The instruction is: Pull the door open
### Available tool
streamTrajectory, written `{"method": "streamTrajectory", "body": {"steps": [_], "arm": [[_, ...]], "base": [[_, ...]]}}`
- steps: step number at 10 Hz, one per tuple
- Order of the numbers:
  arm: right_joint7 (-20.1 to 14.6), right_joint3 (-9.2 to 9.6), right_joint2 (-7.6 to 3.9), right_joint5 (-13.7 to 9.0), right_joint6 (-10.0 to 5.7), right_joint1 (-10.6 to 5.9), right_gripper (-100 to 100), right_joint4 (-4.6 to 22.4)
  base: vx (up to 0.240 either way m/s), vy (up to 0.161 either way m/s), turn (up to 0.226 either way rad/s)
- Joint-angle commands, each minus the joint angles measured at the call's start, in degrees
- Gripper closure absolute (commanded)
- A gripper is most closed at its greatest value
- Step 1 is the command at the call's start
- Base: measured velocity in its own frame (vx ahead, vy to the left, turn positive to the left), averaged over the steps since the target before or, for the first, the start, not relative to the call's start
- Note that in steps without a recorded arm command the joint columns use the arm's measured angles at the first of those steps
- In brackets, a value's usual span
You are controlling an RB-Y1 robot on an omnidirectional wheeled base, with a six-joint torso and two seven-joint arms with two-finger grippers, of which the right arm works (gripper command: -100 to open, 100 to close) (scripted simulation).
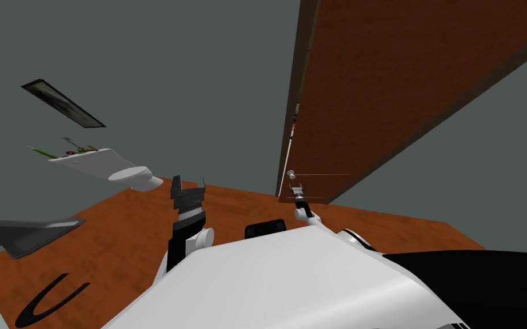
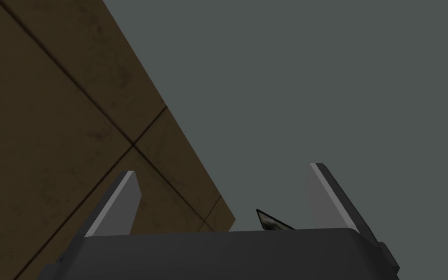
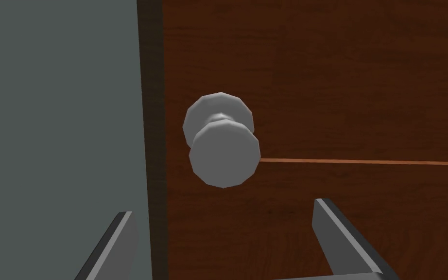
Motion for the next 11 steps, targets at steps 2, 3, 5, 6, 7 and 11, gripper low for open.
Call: {"method": "streamTrajectory", "body": {"steps": [2,3,5,6,7,11], "arm": [[-3.61,0.55,0.28,-1.06,0.44,-0.15,-100,-0.37],[-4.85,0.76,0.38,-1.45,0.58,-0.22,-100,-0.47],[-5.64,0.14,-1.05,-1.65,-0.09,0.35,-100,0.25],[-6.04,0.00,-1.44,-1.77,-0.26,0.51,-100,0.43],[-6.46,-0.15,-1.85,-1.88,-0.43,0.68,-100,0.61],[-8.49,-0.87,-3.84,-2.46,-1.29,1.50,-100,1.51]], "base": [[-0.047,-0.017,0.008],[-0.044,-0.012,0.006],[0.038,0.006,0.085],[0.176,-0.005,0.140],[0.182,-0.001,0.066],[0.116,-0.004,0.062]]}}
